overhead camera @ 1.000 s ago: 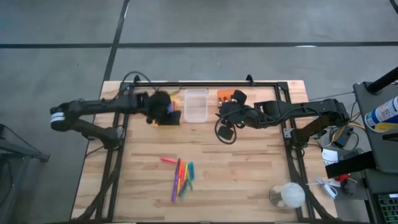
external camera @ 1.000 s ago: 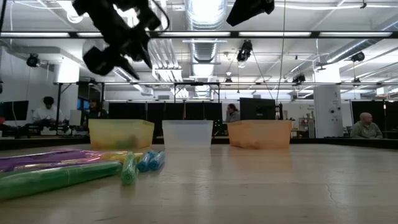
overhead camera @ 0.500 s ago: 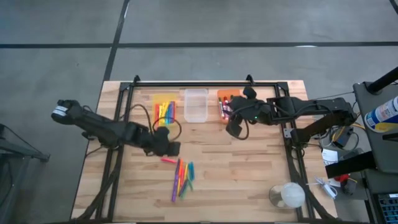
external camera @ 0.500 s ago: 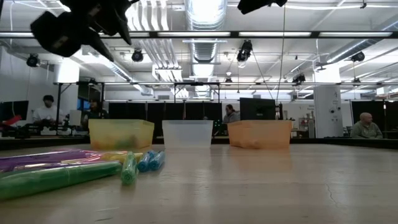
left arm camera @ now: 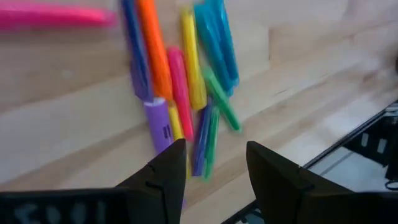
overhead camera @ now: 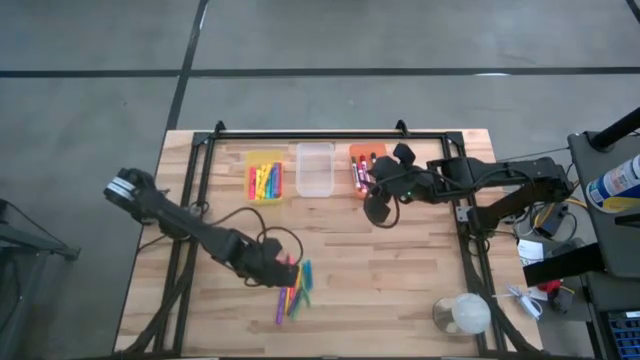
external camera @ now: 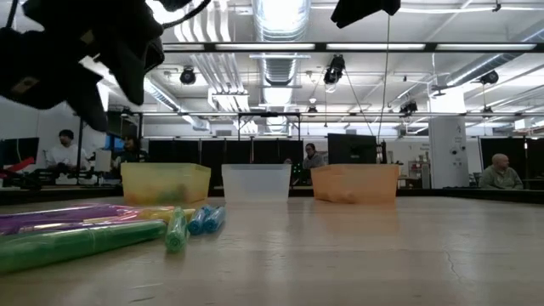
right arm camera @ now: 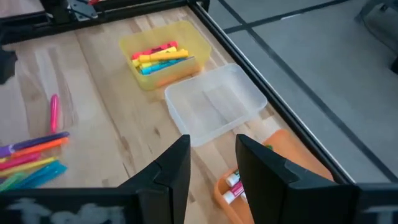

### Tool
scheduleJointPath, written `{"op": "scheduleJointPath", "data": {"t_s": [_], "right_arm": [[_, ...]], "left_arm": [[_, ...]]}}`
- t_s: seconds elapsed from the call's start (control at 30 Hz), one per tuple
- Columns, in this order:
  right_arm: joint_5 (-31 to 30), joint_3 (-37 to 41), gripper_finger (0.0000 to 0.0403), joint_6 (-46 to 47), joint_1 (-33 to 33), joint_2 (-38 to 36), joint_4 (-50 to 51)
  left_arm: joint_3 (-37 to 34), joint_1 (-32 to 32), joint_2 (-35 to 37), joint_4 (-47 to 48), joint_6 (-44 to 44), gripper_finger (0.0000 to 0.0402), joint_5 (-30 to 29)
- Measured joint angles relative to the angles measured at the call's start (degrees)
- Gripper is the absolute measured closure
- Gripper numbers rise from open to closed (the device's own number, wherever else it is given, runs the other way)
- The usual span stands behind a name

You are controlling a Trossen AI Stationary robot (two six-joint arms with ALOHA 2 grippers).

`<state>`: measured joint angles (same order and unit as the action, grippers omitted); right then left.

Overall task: Pick & Place Markers
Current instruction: Put the purple highlighter pen into the yellow bin

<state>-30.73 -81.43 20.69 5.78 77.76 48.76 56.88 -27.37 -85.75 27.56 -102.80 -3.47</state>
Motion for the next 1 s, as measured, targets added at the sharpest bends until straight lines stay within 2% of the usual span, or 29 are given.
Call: {"op": "scheduleJointPath", "data": {"t_s": [0.27, 0.43, 1.0], "right_arm": [[1.0, 0.2, 0.0282, -1.6, 0.0, 0.0, 0.4], [1.1, 0.7, 0.0282, -2.3, 0.0, 0.0, 0.3], [1.4, 2.0, 0.0282, -2.2, 0.3, 0.0, 0.3]], "left_arm": [[0.0, -1.5, -7.5, -8.1, -2.6, 0.0241, 3.5], [0.0, -1.7, -8.9, -8.0, -3.8, 0.0241, 8.6], [0.0, -1.6, -10.3, -1.4, -4.7, 0.0241, 2.9]]}}
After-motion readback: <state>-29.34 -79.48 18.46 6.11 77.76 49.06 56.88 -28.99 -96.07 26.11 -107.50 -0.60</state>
